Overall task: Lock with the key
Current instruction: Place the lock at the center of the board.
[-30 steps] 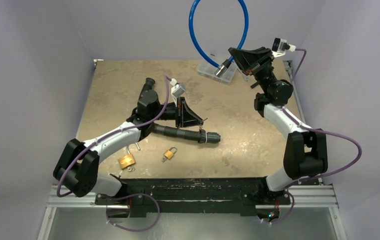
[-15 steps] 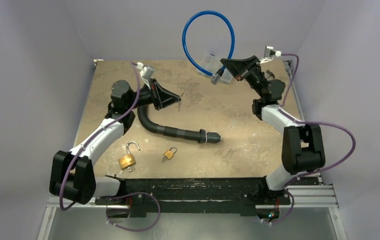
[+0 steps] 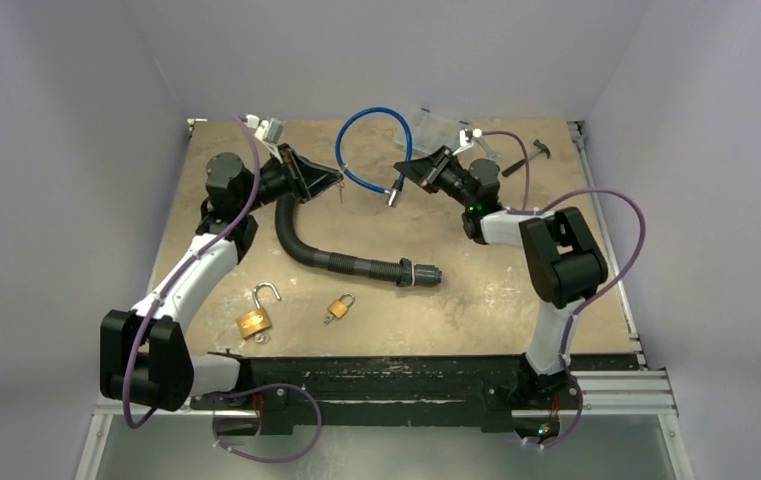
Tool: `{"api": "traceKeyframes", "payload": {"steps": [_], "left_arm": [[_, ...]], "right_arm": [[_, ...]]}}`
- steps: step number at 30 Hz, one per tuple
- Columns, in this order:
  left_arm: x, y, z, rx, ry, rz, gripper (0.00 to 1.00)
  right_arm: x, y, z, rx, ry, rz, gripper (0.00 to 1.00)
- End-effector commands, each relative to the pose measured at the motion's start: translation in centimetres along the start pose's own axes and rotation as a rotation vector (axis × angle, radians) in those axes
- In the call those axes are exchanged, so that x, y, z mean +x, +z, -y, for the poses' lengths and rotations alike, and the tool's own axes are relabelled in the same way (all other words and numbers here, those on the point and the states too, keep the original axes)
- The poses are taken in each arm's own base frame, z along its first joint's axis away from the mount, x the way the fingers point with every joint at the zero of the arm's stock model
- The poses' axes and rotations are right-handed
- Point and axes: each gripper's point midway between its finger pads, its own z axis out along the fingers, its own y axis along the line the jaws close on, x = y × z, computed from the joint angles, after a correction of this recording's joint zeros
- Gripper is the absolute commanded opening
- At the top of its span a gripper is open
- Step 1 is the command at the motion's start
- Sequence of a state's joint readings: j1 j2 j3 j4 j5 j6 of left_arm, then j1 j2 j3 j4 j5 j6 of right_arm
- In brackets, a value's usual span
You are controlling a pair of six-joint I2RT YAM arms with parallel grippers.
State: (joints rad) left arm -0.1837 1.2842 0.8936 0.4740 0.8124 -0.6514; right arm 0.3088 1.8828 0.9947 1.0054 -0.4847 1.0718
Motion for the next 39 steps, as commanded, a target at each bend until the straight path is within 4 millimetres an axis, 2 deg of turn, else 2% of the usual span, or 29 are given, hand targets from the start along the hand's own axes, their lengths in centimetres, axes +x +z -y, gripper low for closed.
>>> {"api": "traceKeyframes", "payload": {"steps": [1, 3, 7, 16, 17, 18, 22, 23, 28, 30, 36, 39], "left_arm": [[-2.0, 0.4, -1.1, -0.065, 0.056, 0.034, 0.0], [-2.0, 0.6, -1.5, -0.08, 0.061, 0.031, 0.0], [-2.0, 0.8, -2.3, -0.101, 0.063, 0.028, 0.0], [-1.4, 1.4, -4.9, -0.176, 0.045, 0.025, 0.0], [-1.3, 1.5, -5.2, -0.183, 0.041, 0.024, 0.0], [-1.2, 1.5, -5.5, -0.191, 0.038, 0.024, 0.0], [-0.7, 2.0, -6.9, -0.216, 0.016, 0.021, 0.0], [-0.6, 2.2, -7.2, -0.221, 0.007, 0.02, 0.0], [0.3, 3.3, -9.2, -0.241, -0.03, 0.006, 0.0], [0.6, 4.0, -9.8, -0.243, -0.031, -0.005, 0.0], [1.8, 6.8, -10.7, -0.286, 0.03, -0.04, 0.0], [2.4, 8.3, -11.3, -0.324, 0.058, -0.054, 0.0]], "right_arm": [[-2.6, 2.5, -0.3, -0.011, -0.032, 0.1, 0.0], [-1.4, 3.4, 1.4, 0.012, 0.002, 0.076, 0.0], [0.1, 5.0, 2.9, 0.02, 0.051, 0.037, 0.0], [3.1, 6.5, 6.7, 0.107, 0.104, -0.014, 0.0], [3.2, 6.6, 7.0, 0.112, 0.105, -0.015, 0.04], [3.2, 6.7, 7.3, 0.118, 0.106, -0.014, 0.13], [3.1, 7.7, 7.9, 0.127, 0.095, -0.021, 0.17], [3.2, 8.2, 8.2, 0.131, 0.093, -0.028, 0.21], [3.3, 9.2, 8.7, 0.135, 0.093, -0.058, 0.52], [3.2, 9.0, 8.7, 0.147, 0.077, -0.057, 0.61], [0.3, 7.2, 7.2, 0.233, -0.079, -0.015, 0.97], [-1.4, 6.1, 6.6, 0.293, -0.136, 0.004, 0.99]]}}
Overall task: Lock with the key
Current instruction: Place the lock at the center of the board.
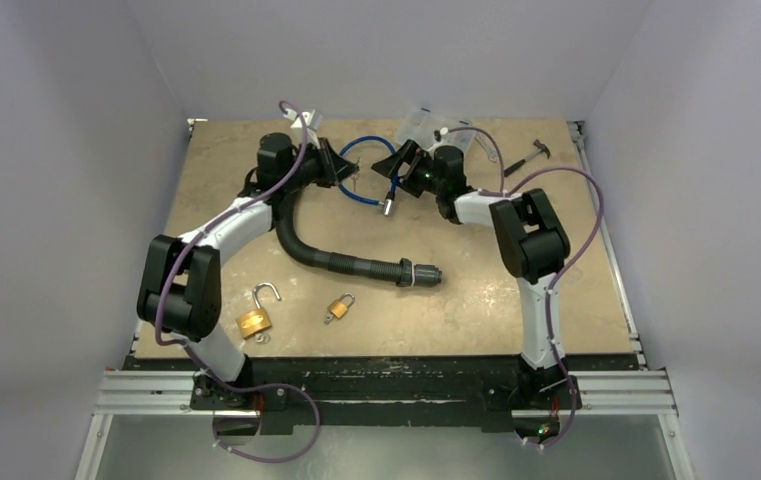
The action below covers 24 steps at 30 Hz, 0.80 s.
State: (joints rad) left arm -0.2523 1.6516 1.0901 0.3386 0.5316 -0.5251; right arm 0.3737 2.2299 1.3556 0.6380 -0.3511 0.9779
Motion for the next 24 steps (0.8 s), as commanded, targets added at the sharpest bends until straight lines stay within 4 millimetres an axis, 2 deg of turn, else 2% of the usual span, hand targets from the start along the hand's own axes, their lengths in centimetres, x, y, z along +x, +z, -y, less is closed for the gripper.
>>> {"api": "traceKeyframes", "payload": {"steps": [1, 5, 7, 9, 12, 15, 17, 20, 24], "left_arm": [[-2.2, 2.6, 1.3, -0.029, 0.115, 0.057, 0.0], [-1.1, 5.5, 2.0, -0.033, 0.155, 0.024, 0.0], [-0.9, 6.4, 2.2, -0.028, 0.146, 0.028, 0.0], [-1.6, 6.7, 2.4, -0.013, 0.115, 0.059, 0.0], [-3.0, 6.1, 2.4, -0.024, 0.11, 0.107, 0.0], [-4.0, 5.0, 2.1, -0.05, 0.133, 0.125, 0.0], [-3.7, 4.5, 2.0, -0.066, 0.158, 0.095, 0.0], [-3.0, 3.6, 2.1, -0.071, 0.181, 0.065, 0.0], [-2.4, 2.7, 2.3, -0.067, 0.193, 0.063, 0.0]], "right_arm": [[-6.4, -3.3, -5.5, -0.007, -0.173, 0.155, 0.99], [-9.1, -5.6, -5.0, 0.032, -0.177, 0.188, 0.99], [-9.4, -5.7, -4.3, 0.05, -0.174, 0.148, 0.99], [-8.9, -5.7, -3.5, 0.038, -0.163, 0.122, 0.99], [-7.6, -4.9, -1.8, 0.059, -0.119, 0.08, 0.98], [-6.4, -4.9, -1.6, 0.033, -0.105, 0.04, 0.94], [-6.1, -6.0, -1.2, 0.052, -0.137, 0.029, 0.91], [-5.7, -8.2, -0.2, 0.122, -0.273, -0.005, 0.83], [-4.3, -10.1, 2.4, 0.235, -0.448, -0.099, 0.74]]}}
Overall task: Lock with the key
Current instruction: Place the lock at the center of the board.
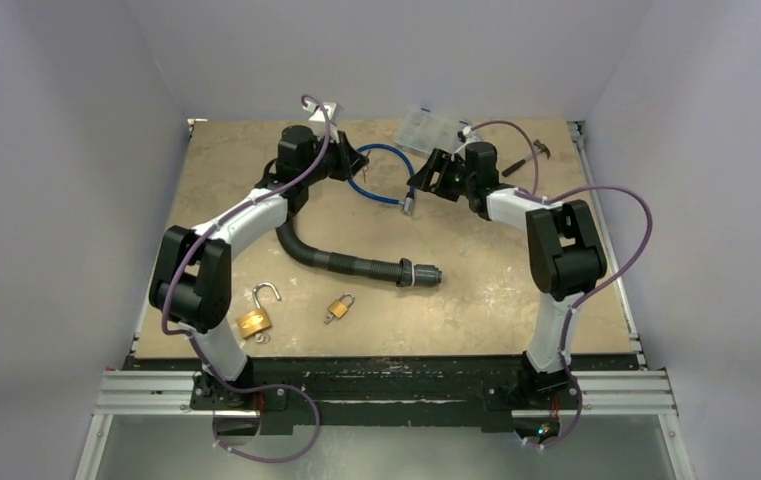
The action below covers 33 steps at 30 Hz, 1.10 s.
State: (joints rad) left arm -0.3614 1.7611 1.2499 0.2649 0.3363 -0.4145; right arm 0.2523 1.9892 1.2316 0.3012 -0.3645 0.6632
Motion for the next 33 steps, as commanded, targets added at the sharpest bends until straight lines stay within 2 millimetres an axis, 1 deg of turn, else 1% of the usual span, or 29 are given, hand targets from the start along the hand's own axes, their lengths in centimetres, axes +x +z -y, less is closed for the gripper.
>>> {"api": "traceKeyframes", "payload": {"steps": [1, 3, 6, 9, 17, 18, 19, 20, 24, 27, 29, 31, 33], "left_arm": [[-2.3, -2.0, 1.5, 0.027, 0.066, 0.062, 0.0], [-2.4, -2.1, 1.7, 0.035, 0.066, 0.064, 0.0], [-2.7, -2.2, 2.0, 0.041, 0.069, 0.071, 0.0], [-2.7, -2.2, 1.9, 0.037, 0.069, 0.073, 0.0], [-2.7, -2.2, 1.5, 0.03, 0.062, 0.077, 0.0], [-2.7, -2.2, 1.3, 0.028, 0.059, 0.076, 0.0], [-2.6, -2.1, 1.1, 0.025, 0.054, 0.077, 0.0], [-2.7, -2.0, 1.0, 0.024, 0.048, 0.078, 0.0], [-2.8, -1.4, 0.4, 0.019, 0.036, 0.079, 0.0], [-2.9, -0.7, -0.2, 0.008, 0.043, 0.078, 0.0], [-2.8, -0.3, -0.7, -0.001, 0.044, 0.077, 0.0], [-2.7, 0.2, -1.1, -0.006, 0.039, 0.075, 0.0], [-2.4, 0.7, -1.4, -0.006, 0.034, 0.066, 0.0]], "right_arm": [[-0.7, -2.6, -0.1, 0.049, -0.287, -0.043, 0.73], [-0.1, -2.4, 0.9, 0.078, -0.325, -0.076, 0.73], [0.9, -1.9, 1.4, 0.085, -0.362, -0.118, 0.69], [1.8, -1.2, 1.2, 0.065, -0.366, -0.14, 0.63], [2.2, 2.0, -0.2, -0.003, -0.362, -0.14, 0.62], [2.4, 2.5, -0.5, -0.015, -0.357, -0.141, 0.61], [2.8, 3.3, -0.4, -0.028, -0.347, -0.151, 0.6], [3.1, 3.9, -0.7, -0.055, -0.331, -0.155, 0.59], [3.2, 6.6, -2.8, -0.176, -0.278, -0.142, 0.5], [3.2, 8.2, -4.9, -0.245, -0.28, -0.13, 0.48], [2.7, 8.8, -6.2, -0.27, -0.267, -0.104, 0.51], [1.6, 9.1, -7.2, -0.289, -0.252, -0.066, 0.54], [0.5, 9.0, -8.1, -0.31, -0.253, -0.034, 0.6]]}}
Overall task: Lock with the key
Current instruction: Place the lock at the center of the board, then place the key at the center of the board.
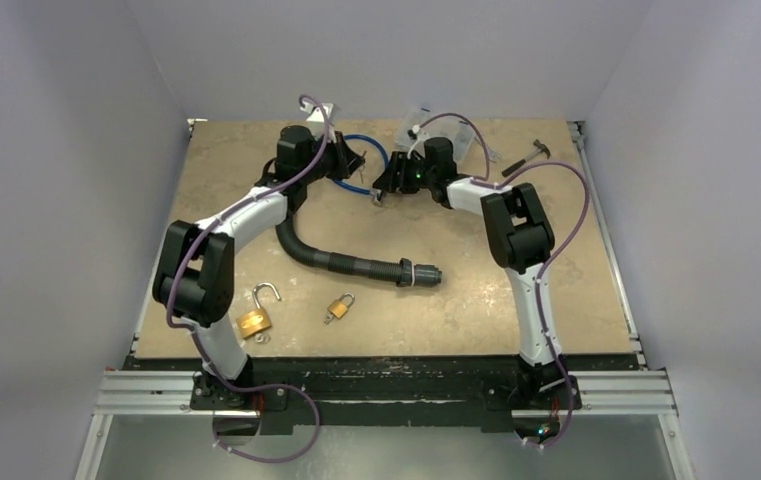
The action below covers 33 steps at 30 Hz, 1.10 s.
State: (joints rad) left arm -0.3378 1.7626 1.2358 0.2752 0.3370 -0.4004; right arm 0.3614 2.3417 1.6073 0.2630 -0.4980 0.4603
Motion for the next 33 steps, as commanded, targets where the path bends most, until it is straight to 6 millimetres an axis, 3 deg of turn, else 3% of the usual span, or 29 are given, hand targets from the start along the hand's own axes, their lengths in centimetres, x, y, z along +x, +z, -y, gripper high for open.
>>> {"api": "traceKeyframes", "payload": {"steps": [1, 5, 9, 16, 20, 25, 29, 33], "left_arm": [[-2.1, 1.4, -0.2, 0.02, 0.027, 0.055, 0.0], [-2.3, 3.1, -0.9, 0.01, 0.049, 0.06, 0.0], [-2.1, 5.6, -1.5, -0.002, 0.087, 0.05, 0.0], [0.4, 10.0, -0.9, 0.002, 0.123, -0.011, 0.0], [2.8, 12.0, -0.7, -0.001, 0.138, -0.056, 0.0], [5.2, 14.2, -0.7, -0.004, 0.16, -0.108, 0.0], [6.4, 15.4, -0.9, -0.01, 0.171, -0.127, 0.0], [7.4, 16.3, -1.5, -0.035, 0.173, -0.151, 0.0]], "right_arm": [[-5.8, -0.3, -4.4, -0.111, -0.038, 0.146, 0.66], [-8.5, -3.1, -5.2, -0.103, -0.063, 0.212, 0.81], [-10.6, -7.7, -5.5, -0.085, -0.076, 0.278, 0.91], [-11.5, -16.7, -2.0, -0.016, -0.061, 0.335, 0.95], [-12.0, -21.3, -2.6, -0.028, -0.104, 0.38, 0.96], [-10.6, -23.7, -4.0, -0.061, -0.149, 0.367, 0.97], [-8.6, -24.4, -4.7, -0.087, -0.158, 0.341, 0.98], [-8.1, -24.7, -4.8, -0.082, -0.166, 0.343, 0.98]]}}
